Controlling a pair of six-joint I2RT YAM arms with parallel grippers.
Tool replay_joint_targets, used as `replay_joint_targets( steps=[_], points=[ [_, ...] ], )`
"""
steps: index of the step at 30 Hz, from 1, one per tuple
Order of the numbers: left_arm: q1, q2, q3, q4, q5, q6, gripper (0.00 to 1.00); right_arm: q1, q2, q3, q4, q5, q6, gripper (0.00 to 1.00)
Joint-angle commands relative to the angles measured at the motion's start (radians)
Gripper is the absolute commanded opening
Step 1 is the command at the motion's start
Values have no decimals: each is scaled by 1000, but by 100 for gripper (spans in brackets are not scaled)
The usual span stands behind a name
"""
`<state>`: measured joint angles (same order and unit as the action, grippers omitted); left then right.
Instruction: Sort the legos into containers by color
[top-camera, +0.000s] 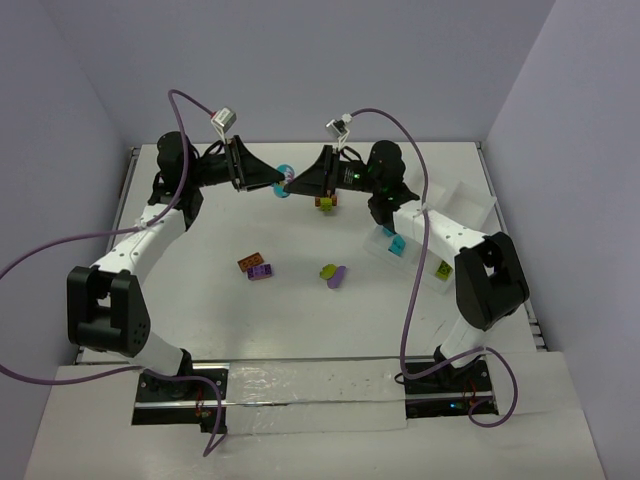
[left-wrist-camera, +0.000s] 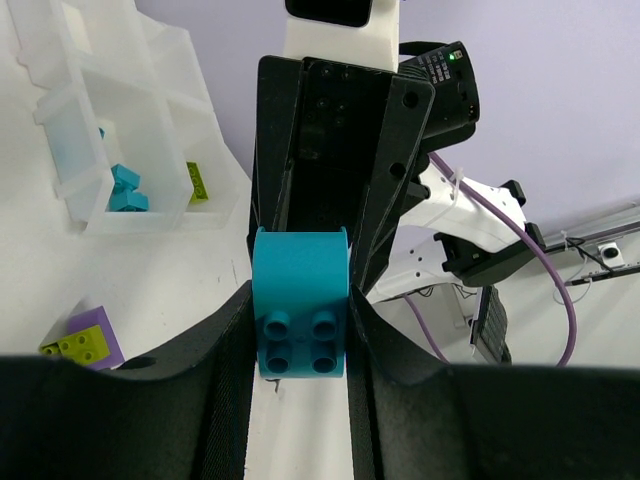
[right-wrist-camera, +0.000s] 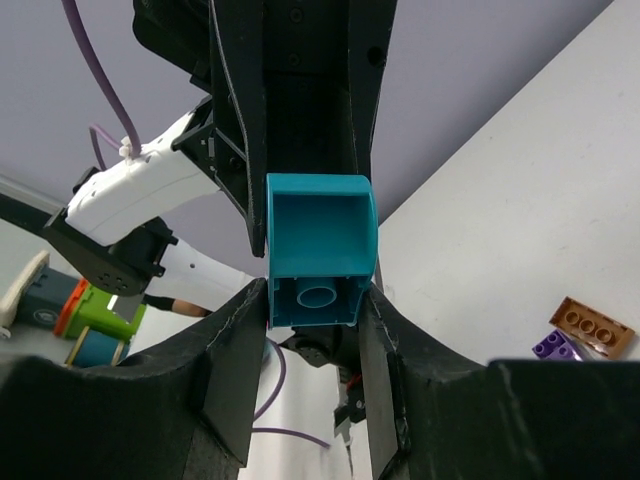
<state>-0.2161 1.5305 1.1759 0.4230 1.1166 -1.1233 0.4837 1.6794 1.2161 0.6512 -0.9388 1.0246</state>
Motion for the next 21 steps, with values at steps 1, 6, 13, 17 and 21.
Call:
replay_joint_targets(
  steps=[1, 6, 13, 17, 21],
  points=[
    [1, -29, 3, 36, 5, 4, 0, 10, 0, 56, 64, 3, -10, 14],
    [3, -15, 62, -140, -37, 114, 36, 9, -12, 21, 50, 0, -24, 0],
    [9, -18, 72, -170, -33, 143, 99, -1, -40, -26, 5, 7, -52, 0],
    [28, -19, 85, -212, -38, 165, 99, -26, -67, -62, -25, 20, -70, 0],
    [88, -42, 102, -325, -63, 230, 99, -92, -141, -121, -216, 104, -189, 0]
  ],
)
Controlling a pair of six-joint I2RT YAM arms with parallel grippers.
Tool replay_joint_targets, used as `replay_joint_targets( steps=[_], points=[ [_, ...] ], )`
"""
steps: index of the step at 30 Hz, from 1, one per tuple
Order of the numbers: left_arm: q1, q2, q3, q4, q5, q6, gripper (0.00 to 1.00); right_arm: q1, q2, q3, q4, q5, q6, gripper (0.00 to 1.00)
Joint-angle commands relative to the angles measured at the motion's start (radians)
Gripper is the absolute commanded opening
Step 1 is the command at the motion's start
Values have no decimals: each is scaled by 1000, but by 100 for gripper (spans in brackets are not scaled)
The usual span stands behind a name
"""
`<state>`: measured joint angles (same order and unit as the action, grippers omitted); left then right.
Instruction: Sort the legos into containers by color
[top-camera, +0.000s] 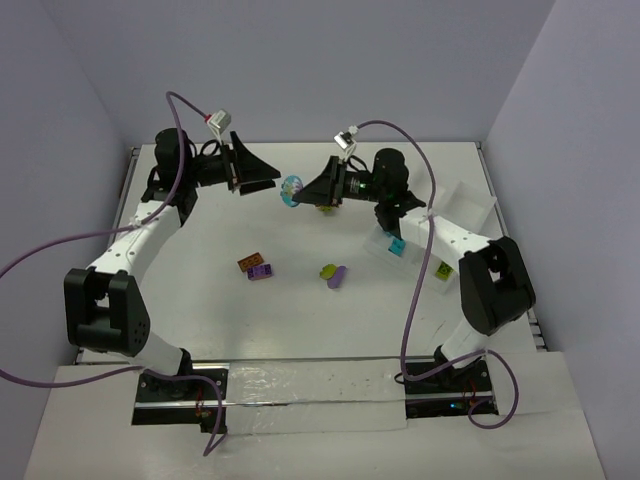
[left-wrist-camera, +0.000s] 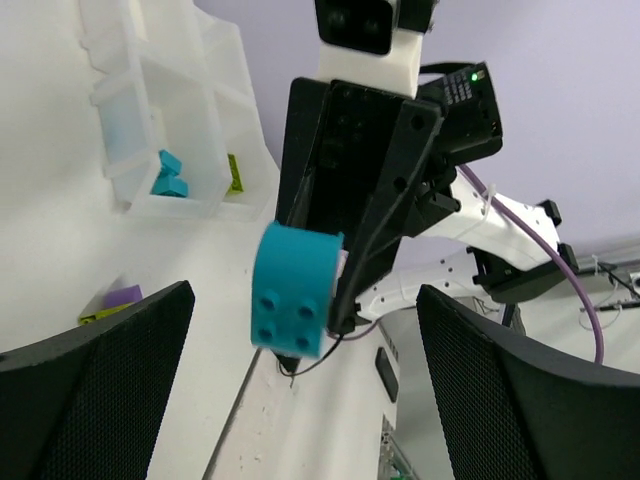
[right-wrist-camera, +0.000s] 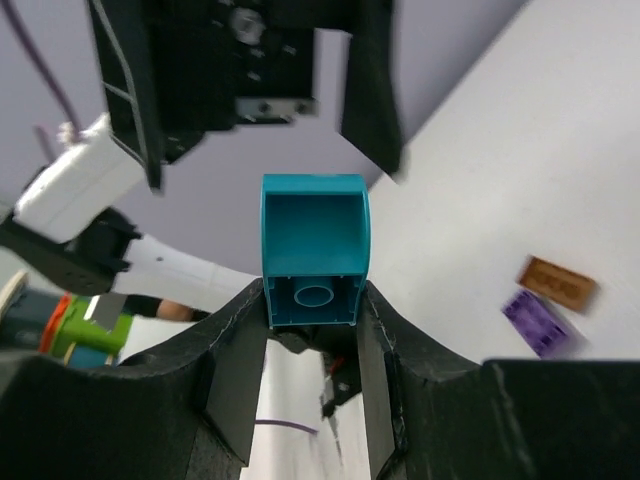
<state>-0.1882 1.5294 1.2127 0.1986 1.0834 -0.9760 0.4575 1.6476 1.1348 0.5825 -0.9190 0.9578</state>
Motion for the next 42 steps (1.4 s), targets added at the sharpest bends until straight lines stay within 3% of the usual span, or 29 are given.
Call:
replay_joint_targets(
  steps=[1, 3, 5, 9, 14, 22, 24, 25, 27, 30, 38, 42],
  points=[
    [80, -53, 72, -147, -54, 130, 99, -90, -137, -47, -259, 147, -195, 0],
    [105, -70, 105, -281, -124, 222, 99, -132, -200, -53, -545, 407, -360, 0],
    [108, -76, 158, -465, -224, 337, 99, -168, -246, -73, -701, 593, -423, 0],
    [107, -91, 144, -555, -353, 384, 99, -293, -387, -214, -780, 775, -418, 0],
    [105, -94, 78, -530, -362, 355, 99, -328, -442, -276, -848, 1001, -462, 0],
    [104, -92, 95, -563, -378, 379, 99, -344, -377, -266, -808, 1031, -490, 0],
    [104, -94, 104, -579, -382, 389, 99, -343, -340, -246, -801, 1052, -491, 6],
    [104, -94, 106, -584, -383, 392, 99, -345, -331, -237, -797, 1059, -491, 11],
    [104, -94, 108, -588, -382, 394, 99, -346, -305, -219, -790, 1068, -495, 37],
    [104, -106, 102, -590, -387, 395, 99, -344, -296, -191, -796, 1071, -502, 65],
    [105, -113, 110, -604, -406, 395, 99, -287, -379, -121, -848, 1076, -585, 69],
    [105, -116, 104, -592, -418, 381, 99, -130, -406, -98, -854, 1096, -671, 69]
  ],
)
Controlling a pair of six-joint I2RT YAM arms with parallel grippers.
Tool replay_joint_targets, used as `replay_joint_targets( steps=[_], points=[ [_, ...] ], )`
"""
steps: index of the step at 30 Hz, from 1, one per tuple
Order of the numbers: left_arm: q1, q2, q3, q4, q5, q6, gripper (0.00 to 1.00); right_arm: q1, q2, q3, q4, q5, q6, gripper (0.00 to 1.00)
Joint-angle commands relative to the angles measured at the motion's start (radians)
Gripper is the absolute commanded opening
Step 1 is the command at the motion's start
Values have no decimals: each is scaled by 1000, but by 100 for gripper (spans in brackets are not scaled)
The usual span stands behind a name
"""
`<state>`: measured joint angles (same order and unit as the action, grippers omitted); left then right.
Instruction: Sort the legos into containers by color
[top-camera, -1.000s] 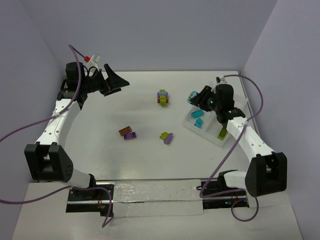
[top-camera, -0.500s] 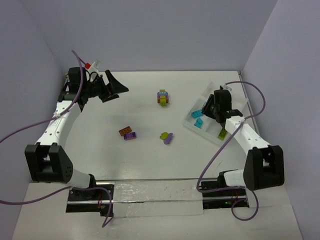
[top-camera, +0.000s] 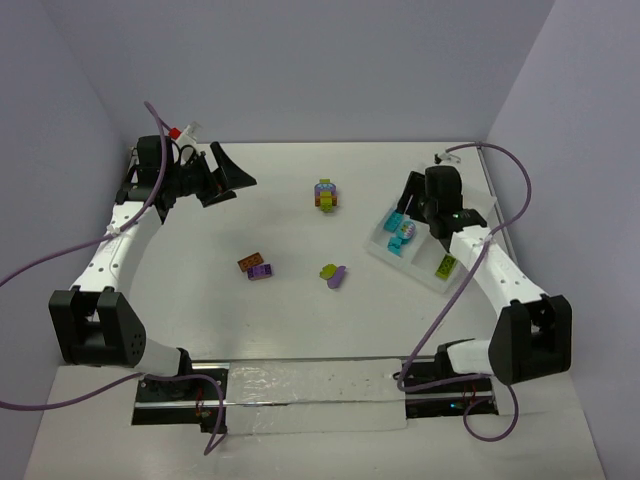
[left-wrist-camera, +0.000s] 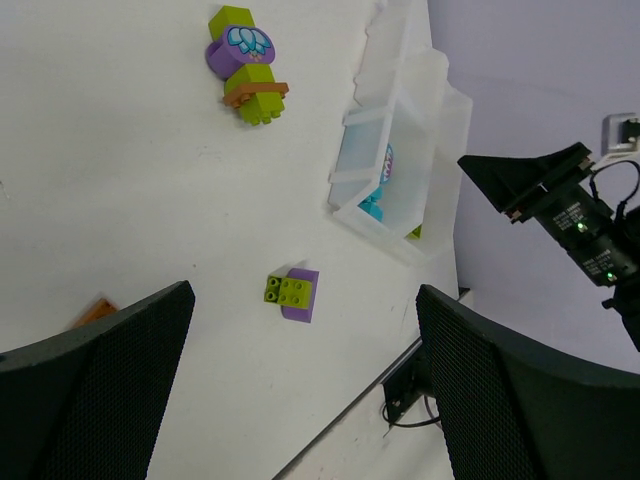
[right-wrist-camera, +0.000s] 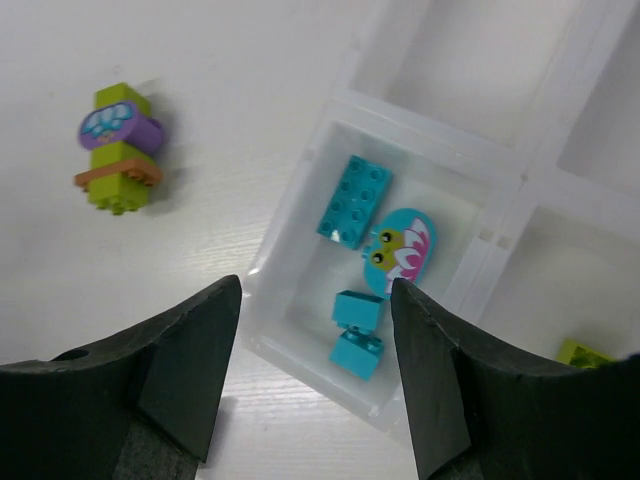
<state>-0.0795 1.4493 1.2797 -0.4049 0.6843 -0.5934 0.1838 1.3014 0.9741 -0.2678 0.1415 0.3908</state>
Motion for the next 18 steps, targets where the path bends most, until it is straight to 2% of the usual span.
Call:
replay_joint_targets(
  steps=[1, 3, 6, 9, 12, 14, 18],
  points=[
    [-3, -35, 40, 4, -22, -1, 99, 185, -57, 63, -2, 40, -119, 69],
    [-4, -34, 50, -20, -58, 12, 99, 279, -41, 46, 13, 36, -128, 69],
    [-3, -40, 46, -34, -85, 15, 99, 376, -31, -7, 64, -55, -104, 69],
    [-3, -40, 44, -42, -99, 12, 99, 457, -33, -94, 146, -3, -66, 72],
    [-3, -38, 46, -47, -101, 9, 99, 482, 24, -94, 108, -36, -46, 74],
    [-3, -39, 45, -49, -101, 10, 99, 512, 83, -61, 45, -59, -97, 73],
    [-3, -33, 40, -49, -95, 9, 99, 600, 147, -15, -13, -10, -294, 71]
  ],
)
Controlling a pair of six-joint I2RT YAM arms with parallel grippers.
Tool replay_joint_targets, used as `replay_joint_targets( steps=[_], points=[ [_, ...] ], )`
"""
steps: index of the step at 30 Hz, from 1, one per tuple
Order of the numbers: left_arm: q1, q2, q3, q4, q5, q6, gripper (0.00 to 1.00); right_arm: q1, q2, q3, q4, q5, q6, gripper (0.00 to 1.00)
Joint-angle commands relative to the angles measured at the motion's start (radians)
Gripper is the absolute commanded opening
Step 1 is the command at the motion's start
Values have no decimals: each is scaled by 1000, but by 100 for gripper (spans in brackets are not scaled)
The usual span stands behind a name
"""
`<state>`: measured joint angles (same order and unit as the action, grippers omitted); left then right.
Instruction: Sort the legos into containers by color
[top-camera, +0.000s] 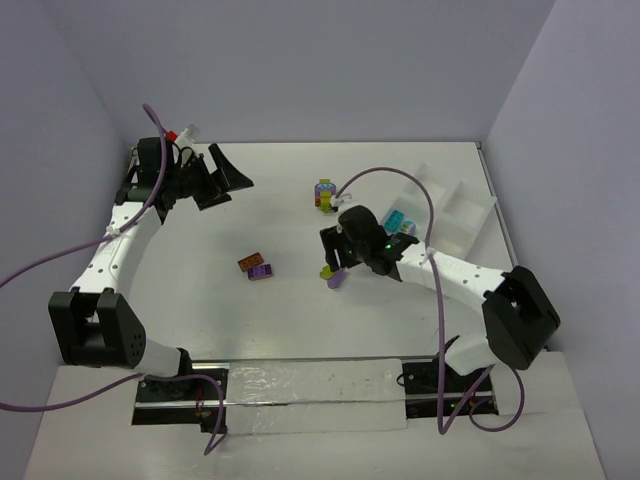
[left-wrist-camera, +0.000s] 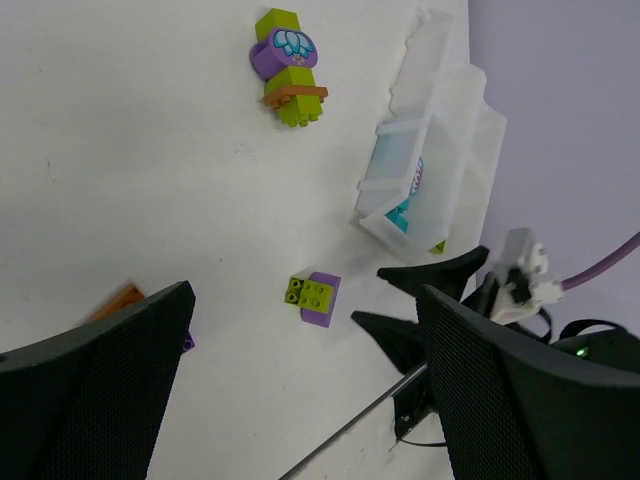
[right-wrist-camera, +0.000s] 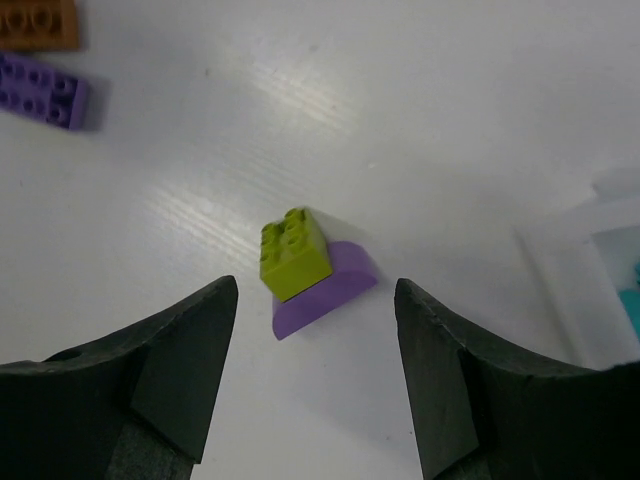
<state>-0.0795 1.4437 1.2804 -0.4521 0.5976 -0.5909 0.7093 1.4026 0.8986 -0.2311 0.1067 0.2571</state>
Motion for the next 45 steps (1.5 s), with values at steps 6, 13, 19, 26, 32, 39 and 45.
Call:
replay_joint_targets(
  steps=[6, 13, 19, 26, 32, 39, 45],
  points=[
    [-3, -29, 26, 70, 30, -44, 99, 111, 134, 87, -35, 43, -316, 68],
    [-3, -14, 33, 43, 31, -17, 99, 116, 193, 110, -35, 28, -373, 66],
    [-3, -19, 26, 46, 34, -16, 99, 118, 240, 133, -48, -6, -390, 59],
    [-3, -30, 29, 35, 21, -3, 99, 121, 275, 149, -63, -1, -385, 49],
    [-3, -26, 33, 37, 26, 0, 99, 120, 251, 185, -69, 13, -335, 18],
    [0, -27, 27, 26, 17, 11, 99, 68, 230, 342, -155, -73, -143, 8],
    [0, -44, -65, 114, 68, -40, 99, -79, 262, 505, -254, -211, 173, 0]
  ],
)
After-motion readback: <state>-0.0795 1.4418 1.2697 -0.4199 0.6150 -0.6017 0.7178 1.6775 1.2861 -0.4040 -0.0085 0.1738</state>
